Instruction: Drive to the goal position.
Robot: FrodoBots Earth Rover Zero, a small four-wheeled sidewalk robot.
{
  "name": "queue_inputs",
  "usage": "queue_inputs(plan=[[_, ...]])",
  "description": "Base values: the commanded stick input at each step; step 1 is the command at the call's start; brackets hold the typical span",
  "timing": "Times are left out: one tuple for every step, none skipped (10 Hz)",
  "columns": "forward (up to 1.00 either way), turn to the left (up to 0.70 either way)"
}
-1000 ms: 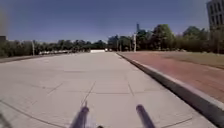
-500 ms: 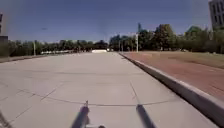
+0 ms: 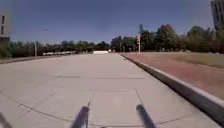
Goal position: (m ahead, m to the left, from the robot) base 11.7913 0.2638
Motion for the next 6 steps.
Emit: queue_inputs(plan=[[0.68, -0.34], [0.68, -0.34], [0.68, -0.34], [0.68, -0.23], [0.68, 0.0], [0.68, 0.0]])
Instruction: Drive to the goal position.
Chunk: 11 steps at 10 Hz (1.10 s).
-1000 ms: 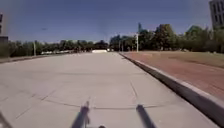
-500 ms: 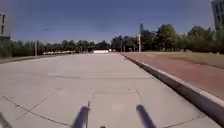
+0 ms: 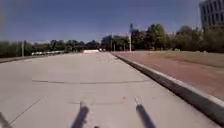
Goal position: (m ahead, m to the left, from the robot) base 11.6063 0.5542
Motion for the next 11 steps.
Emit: queue_inputs(plan=[[0.68, 0.0], [0.68, 0.0], [0.68, 0.0], [0.68, 0.0], [0.68, 0.0], [0.68, 0.0], [0.68, 0.0], [0.68, 0.0], [0.68, 0.0], [0.68, 0.0], [0.68, 0.0]])
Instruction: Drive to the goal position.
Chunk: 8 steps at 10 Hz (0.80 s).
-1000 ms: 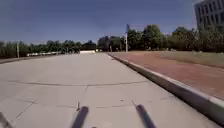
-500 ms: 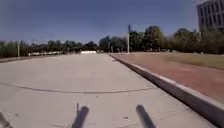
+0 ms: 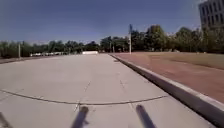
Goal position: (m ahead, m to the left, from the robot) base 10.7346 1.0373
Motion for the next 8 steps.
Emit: queue_inputs(plan=[[0.68, 0.0], [0.68, 0.0], [0.68, 0.0], [0.68, 0.0], [0.68, 0.0], [0.68, 0.0], [0.68, 0.0], [0.68, 0.0]])
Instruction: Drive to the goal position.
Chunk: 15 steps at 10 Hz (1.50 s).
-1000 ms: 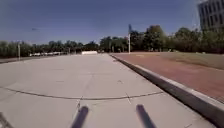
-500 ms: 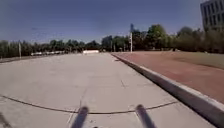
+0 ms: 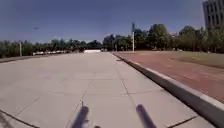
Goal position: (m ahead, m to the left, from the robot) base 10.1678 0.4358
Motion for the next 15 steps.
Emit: queue_inputs(plan=[[0.68, 0.0], [0.68, 0.0], [0.68, 0.0], [0.68, 0.0], [0.68, 0.0], [0.68, 0.0], [0.68, 0.0], [0.68, 0.0], [0.68, -0.21], [0.68, -0.34], [0.68, -0.34], [0.68, -0.34], [0.68, -0.34], [0.68, -0.05], [0.68, 0.0]])
